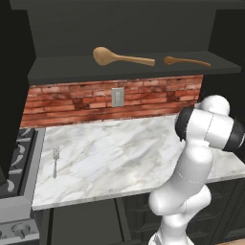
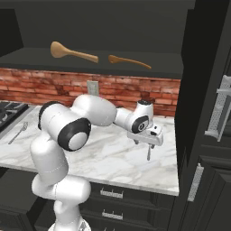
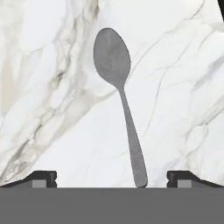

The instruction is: Organize the utensils by type. Pick up the wooden spoons from the counter and place them in the open cabinet. Then pick up the metallic utensils from the counter and place them in the open drawer.

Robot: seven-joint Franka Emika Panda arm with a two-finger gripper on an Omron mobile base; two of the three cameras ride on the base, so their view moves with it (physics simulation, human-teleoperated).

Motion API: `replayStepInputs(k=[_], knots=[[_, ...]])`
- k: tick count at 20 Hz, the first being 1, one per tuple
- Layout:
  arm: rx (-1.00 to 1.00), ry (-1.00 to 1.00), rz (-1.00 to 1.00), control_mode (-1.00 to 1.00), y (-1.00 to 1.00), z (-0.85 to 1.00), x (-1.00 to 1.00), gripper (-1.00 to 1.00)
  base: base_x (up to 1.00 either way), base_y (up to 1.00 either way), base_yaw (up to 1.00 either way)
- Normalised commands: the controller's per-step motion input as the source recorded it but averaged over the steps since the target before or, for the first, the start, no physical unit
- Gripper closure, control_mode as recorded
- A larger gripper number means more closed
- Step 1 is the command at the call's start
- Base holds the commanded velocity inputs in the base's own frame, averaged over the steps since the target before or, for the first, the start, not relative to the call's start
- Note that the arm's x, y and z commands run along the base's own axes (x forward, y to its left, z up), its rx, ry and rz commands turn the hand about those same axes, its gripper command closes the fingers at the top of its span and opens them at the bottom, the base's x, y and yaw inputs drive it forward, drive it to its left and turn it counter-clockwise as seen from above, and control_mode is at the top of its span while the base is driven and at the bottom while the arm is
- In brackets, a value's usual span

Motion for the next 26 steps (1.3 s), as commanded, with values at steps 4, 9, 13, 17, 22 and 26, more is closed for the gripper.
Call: replayStepInputs(k=[4,9,13,17,22,26], knots=[[0.01,0.0,0.1,-1.0,-0.24,-0.28,0.31,-1.0,0.0,0.0,0.0],[0.0,0.0,0.1,-1.0,-0.14,-0.21,0.18,-1.0,0.0,0.0,0.0],[0.0,0.0,0.06,-1.0,-0.03,-0.14,0.16,-1.0,0.0,0.0,0.0],[0.0,0.0,0.03,-1.0,0.0,-0.2,0.11,-1.0,0.0,0.0,0.0],[0.0,0.0,0.0,-1.0,0.0,-0.25,0.01,-1.0,0.0,0.0,0.0],[0.0,0.0,0.0,-1.0,0.0,-0.23,0.0,-1.0,0.0,0.0,0.0]])
